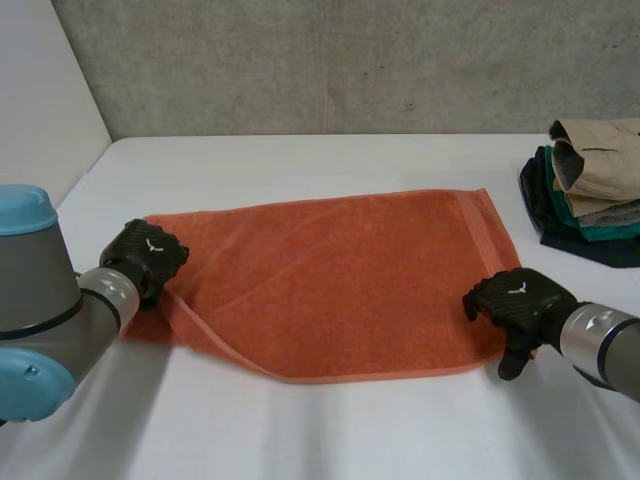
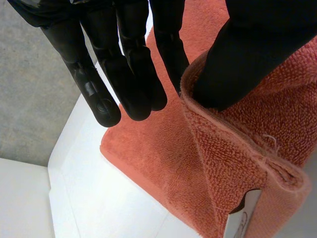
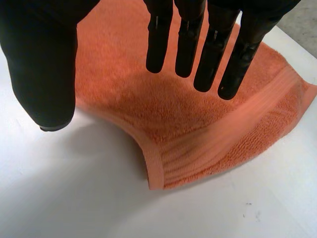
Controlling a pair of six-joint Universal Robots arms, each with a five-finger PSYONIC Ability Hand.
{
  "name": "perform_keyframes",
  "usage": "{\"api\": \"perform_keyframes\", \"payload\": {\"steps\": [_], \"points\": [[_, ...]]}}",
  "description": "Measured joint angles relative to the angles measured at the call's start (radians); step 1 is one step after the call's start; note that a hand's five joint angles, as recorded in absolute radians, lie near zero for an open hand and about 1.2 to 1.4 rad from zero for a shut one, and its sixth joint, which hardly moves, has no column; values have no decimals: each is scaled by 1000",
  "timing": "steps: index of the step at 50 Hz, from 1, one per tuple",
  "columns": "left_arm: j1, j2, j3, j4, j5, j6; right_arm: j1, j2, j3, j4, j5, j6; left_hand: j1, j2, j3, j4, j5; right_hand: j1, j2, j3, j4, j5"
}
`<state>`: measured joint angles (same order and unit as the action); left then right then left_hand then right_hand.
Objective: Fold the laundry.
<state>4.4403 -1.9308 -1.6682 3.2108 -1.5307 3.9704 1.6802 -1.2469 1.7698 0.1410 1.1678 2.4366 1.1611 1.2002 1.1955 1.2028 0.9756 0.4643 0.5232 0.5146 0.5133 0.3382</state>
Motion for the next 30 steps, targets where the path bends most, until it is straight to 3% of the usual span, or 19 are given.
{"api": "perform_keyframes", "payload": {"steps": [10,13,14,15,16,21,22,27,30], "points": [[20,1,12,0,0,-10,5,91,23,-160,102,-146,0,0,0,0,0,19,30,37,33,38],[33,3,12,-1,-1,-12,5,114,16,-203,134,-175,0,0,0,0,0,73,162,158,156,143],[37,4,11,-1,-2,-13,5,119,13,-217,142,-181,0,0,0,0,0,132,383,388,387,355],[38,5,11,-1,-2,-13,4,121,13,-221,144,-181,0,0,0,0,0,132,383,388,387,355],[41,6,10,-2,-2,-13,3,124,10,-233,149,-182,0,0,0,0,0,163,524,519,521,481],[45,24,-5,-10,-4,-14,-17,118,-1,-255,163,-164,0,0,0,0,0,163,524,519,521,481],[45,37,-15,-16,-4,-14,-23,110,-2,-252,164,-160,0,0,0,0,0,163,650,670,675,654],[46,102,-77,-52,-3,-10,-75,2,-12,-122,162,-155,0,0,0,0,0,163,650,670,675,659],[55,173,-148,-127,1,5,-131,-71,-38,100,149,-182,0,0,0,0,0,163,650,670,675,661]]}}
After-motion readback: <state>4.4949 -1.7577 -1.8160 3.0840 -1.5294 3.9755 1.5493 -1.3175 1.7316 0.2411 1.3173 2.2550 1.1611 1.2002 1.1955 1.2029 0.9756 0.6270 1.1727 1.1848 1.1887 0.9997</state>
